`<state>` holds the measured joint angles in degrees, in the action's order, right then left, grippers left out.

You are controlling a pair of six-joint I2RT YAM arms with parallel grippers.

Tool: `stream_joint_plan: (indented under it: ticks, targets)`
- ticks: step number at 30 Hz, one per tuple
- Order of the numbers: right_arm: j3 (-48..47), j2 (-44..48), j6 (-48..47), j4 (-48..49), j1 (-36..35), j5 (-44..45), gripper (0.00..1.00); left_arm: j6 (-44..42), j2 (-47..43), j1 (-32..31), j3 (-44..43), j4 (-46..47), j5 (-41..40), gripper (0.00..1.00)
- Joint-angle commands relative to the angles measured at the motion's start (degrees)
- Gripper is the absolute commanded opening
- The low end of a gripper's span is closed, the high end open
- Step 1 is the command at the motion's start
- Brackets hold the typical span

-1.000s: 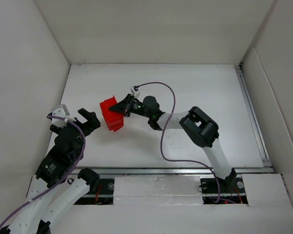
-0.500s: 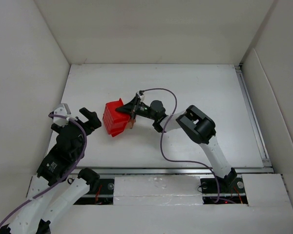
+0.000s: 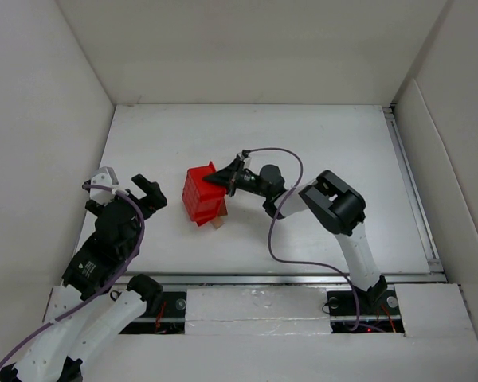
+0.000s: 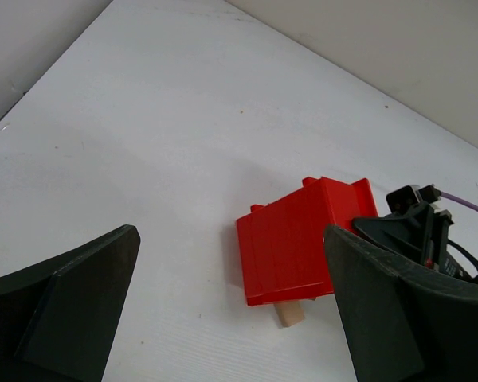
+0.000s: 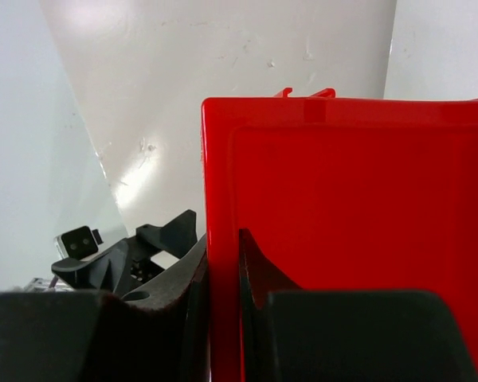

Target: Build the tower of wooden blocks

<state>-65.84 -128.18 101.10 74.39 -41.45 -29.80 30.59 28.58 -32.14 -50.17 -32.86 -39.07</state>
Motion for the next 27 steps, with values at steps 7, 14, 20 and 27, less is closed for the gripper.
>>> stream_joint_plan:
  ticks: [7, 14, 20, 27]
  targets:
    - [7.0, 7.7, -0.7, 21.7, 3.5, -1.0, 0.00, 2.3, 0.5, 0.0, -1.2, 1.0, -0.9, 0.99]
    - [0.9, 4.6, 6.6, 29.3, 2.3, -3.2, 0.00, 2.3, 0.4, 0.0, -1.2, 0.8, -1.2, 0.99]
    - [-9.7, 2.5, 8.0, 29.3, -1.7, -5.3, 0.00, 2.6, 0.0, 0.0, -1.2, 0.6, -1.5, 0.99]
    - [-7.4, 12.2, -3.3, 14.1, 1.1, -9.3, 0.00, 2.7, -0.2, 0.0, -1.2, 0.6, -1.4, 0.99]
